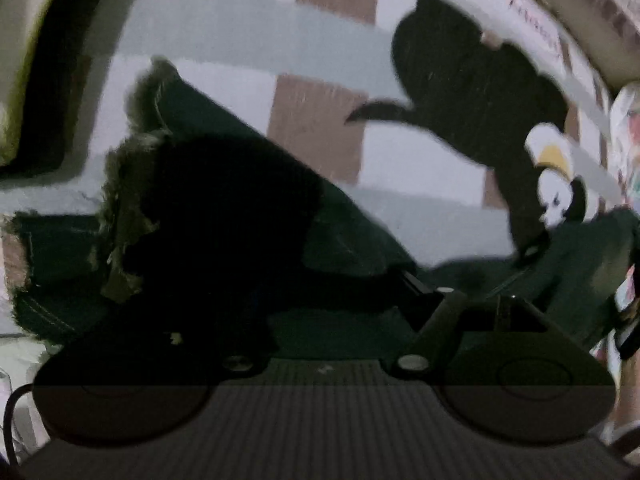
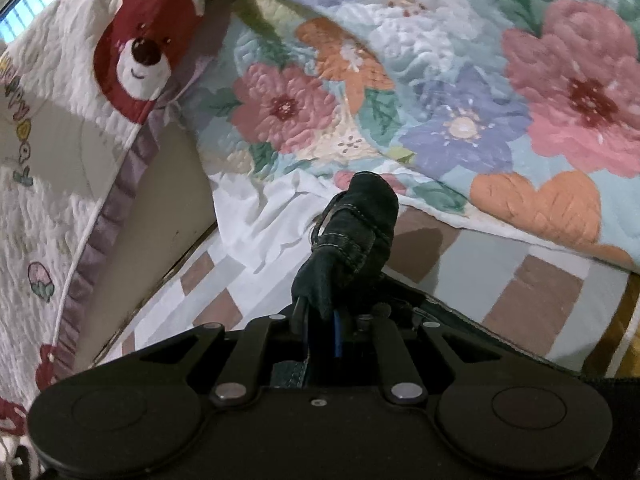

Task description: Fold clothes

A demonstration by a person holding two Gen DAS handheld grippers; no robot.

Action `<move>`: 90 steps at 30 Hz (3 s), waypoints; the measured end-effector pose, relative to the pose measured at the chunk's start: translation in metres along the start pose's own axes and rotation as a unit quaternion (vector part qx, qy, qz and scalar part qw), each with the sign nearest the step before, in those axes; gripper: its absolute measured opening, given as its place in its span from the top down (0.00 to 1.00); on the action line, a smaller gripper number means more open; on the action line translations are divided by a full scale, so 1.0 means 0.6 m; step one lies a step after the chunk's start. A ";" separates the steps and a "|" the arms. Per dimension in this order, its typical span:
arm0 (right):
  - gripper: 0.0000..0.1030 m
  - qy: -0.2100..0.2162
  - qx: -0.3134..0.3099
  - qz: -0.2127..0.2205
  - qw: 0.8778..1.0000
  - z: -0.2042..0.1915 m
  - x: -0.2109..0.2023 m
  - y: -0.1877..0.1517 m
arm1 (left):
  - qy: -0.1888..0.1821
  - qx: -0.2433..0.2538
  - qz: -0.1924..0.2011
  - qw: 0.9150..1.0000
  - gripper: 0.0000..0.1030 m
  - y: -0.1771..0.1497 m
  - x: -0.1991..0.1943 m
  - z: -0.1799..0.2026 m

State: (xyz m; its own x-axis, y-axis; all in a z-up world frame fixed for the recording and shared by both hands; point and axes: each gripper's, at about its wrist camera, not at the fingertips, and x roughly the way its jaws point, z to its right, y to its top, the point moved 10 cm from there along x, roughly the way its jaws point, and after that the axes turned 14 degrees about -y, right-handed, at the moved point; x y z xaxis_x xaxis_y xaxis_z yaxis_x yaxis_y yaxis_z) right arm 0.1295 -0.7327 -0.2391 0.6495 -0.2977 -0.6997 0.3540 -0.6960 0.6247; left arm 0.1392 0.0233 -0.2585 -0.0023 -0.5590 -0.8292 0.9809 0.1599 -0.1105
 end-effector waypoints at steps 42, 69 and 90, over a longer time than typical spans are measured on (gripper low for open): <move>0.81 0.039 0.104 -0.032 0.993 -0.174 0.093 0.150 | 0.094 0.226 0.451 0.858 0.95 0.340 -0.258 0.187; 0.39 -0.062 -0.153 -0.005 0.986 -0.128 0.219 0.090 | 0.014 0.155 0.281 0.947 0.45 0.283 0.001 0.006; 0.82 -0.041 -0.178 0.014 0.983 -0.161 0.224 0.062 | 0.026 0.175 0.261 0.949 0.45 0.268 0.042 0.019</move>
State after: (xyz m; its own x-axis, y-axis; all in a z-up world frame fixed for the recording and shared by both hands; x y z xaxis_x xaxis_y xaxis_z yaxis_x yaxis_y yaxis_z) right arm 0.2954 -0.7354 -0.2765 0.6116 -0.3749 -0.6967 0.5587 -0.4188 0.7158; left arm 0.2988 0.0259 -0.2908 0.5014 -0.4363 -0.7472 0.8552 0.1186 0.5046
